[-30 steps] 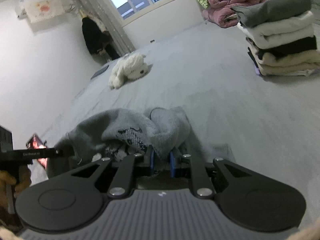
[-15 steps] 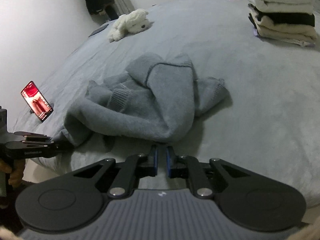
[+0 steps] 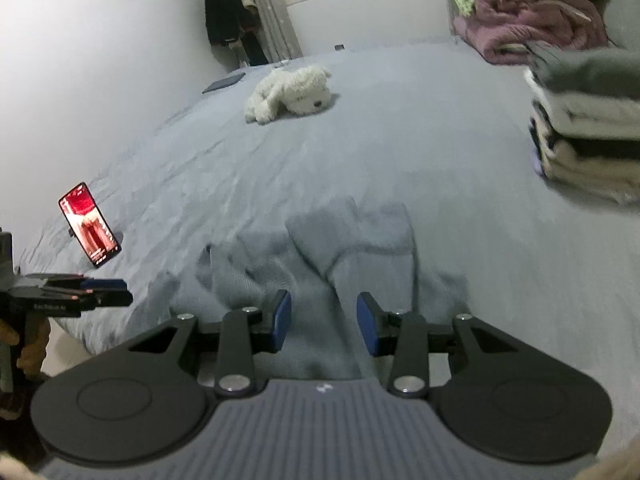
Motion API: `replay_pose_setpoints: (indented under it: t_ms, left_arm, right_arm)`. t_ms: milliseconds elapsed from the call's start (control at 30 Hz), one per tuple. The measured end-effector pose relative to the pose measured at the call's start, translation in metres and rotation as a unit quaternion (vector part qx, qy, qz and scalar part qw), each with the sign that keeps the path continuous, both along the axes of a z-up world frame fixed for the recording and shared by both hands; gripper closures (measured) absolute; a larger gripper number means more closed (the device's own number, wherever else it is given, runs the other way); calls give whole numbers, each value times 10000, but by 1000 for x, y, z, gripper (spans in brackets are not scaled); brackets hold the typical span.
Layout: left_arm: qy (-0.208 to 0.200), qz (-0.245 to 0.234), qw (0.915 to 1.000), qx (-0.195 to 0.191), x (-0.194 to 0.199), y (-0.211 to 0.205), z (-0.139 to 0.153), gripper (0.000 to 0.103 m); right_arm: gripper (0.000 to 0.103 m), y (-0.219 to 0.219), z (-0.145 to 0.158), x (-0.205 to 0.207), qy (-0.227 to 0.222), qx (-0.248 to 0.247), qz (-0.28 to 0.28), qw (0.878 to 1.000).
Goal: Fold clothes
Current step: 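Grasp the grey sweater edge with the left gripper while the right gripper grasps another edge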
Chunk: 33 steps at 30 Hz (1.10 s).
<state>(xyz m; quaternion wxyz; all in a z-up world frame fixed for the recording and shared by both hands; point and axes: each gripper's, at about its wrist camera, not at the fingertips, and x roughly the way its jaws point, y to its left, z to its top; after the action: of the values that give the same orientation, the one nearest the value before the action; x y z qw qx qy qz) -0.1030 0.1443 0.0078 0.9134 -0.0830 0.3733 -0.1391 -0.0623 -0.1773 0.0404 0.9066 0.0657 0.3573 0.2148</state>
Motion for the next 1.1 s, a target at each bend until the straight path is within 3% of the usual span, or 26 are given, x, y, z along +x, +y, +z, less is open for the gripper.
replay_pose_setpoints:
  t_ms: [233,533,567,600,633,733,833,900,1100]
  left_arm:
    - [163,231,9996,-40,16,4,-16,51]
    - [41,-283,9994,-196,6,-16,-20,51]
    - [20,-346,9992,-220,4,-19,-20,51]
    - [-1,-408,9989,-245,3,-21,-20,51]
    - [-22,-470,9985,-269,1,-23,-20,51]
    - [137,-700,9973,-149,4,-43,-33,53]
    - [298,-816,9961,165,8,-60,-46,58]
    - [241,-849,9956,302,7,-65,-47,58]
    - [290,-798,9962,188,12,-61,-45,58]
  right_arm:
    - [54,25,-13,33,-146,-225,193,9995]
    - [53,44,-42,64,-369,-435,305,9979]
    - [57,44,-48,65,-393,-516,300,9974]
    - [81,45,-53,67,-373,-691,248,9966]
    - [93,46,-56,69,-318,-883,207,9954]
    - [96,28,-51,66,-487,-806,164,9954]
    - [97,-3,-44,61,-573,-689,-233,9957]
    - [98,-27,-43,60,-459,-635,-554,9954]
    - [97,-87,-59,51,331,-450,-1074,9926]
